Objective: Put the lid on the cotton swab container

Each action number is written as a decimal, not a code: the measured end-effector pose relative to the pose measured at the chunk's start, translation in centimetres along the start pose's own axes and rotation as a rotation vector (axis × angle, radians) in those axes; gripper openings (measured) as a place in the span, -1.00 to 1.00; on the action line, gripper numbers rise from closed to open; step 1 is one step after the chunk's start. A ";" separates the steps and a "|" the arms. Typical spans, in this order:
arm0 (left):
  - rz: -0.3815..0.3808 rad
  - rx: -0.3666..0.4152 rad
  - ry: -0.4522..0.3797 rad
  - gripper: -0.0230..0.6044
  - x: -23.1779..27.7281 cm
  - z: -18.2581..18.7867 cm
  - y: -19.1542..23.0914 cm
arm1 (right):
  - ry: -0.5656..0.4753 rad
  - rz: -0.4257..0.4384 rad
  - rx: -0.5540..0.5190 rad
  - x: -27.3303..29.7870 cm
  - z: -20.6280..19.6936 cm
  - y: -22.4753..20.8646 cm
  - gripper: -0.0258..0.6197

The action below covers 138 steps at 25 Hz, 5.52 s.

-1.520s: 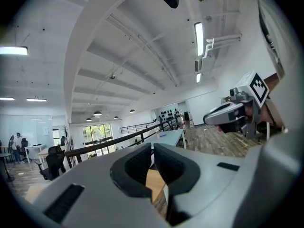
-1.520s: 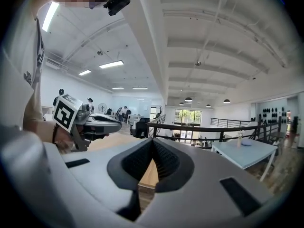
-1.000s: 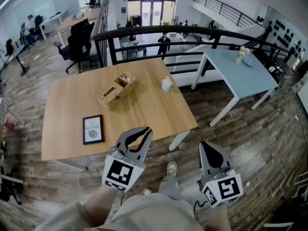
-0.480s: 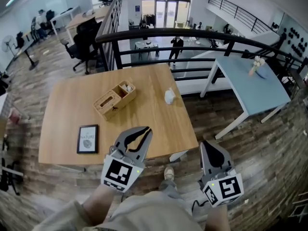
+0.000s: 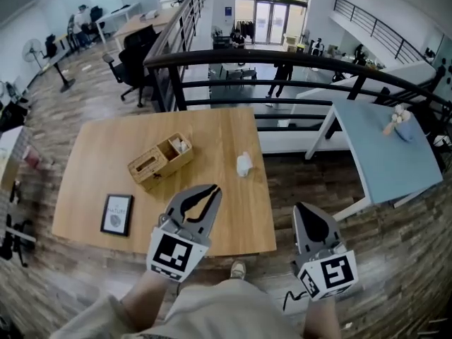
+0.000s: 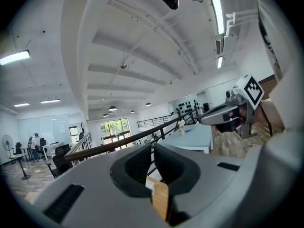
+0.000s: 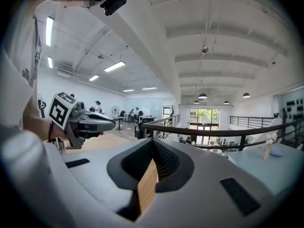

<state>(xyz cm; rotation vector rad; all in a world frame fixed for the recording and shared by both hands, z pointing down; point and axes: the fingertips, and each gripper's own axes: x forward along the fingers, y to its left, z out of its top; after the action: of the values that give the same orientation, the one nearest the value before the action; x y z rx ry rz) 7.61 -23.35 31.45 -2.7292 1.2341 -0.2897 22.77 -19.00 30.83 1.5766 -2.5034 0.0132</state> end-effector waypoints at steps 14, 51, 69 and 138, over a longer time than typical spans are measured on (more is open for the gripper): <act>0.058 0.010 0.056 -0.81 8.0 0.6 -0.1 | -0.031 0.074 0.019 4.7 -0.3 -8.7 -0.84; 0.015 -0.047 0.234 -0.81 20.0 -18.8 11.1 | 0.285 0.033 0.046 28.9 -19.3 -13.1 -0.84; -0.005 -0.147 0.310 -0.81 21.1 -27.0 12.5 | 0.450 0.158 0.049 37.9 -28.9 -9.8 -0.84; -0.007 -0.048 0.110 -0.81 4.0 -5.0 8.9 | 0.110 0.273 0.031 13.9 -1.2 4.1 -0.84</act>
<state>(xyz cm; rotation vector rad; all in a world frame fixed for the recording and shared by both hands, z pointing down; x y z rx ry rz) 2.52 -32.40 35.02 -2.7920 1.2749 -0.4225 13.46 -29.57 34.57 1.1973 -2.6194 0.1716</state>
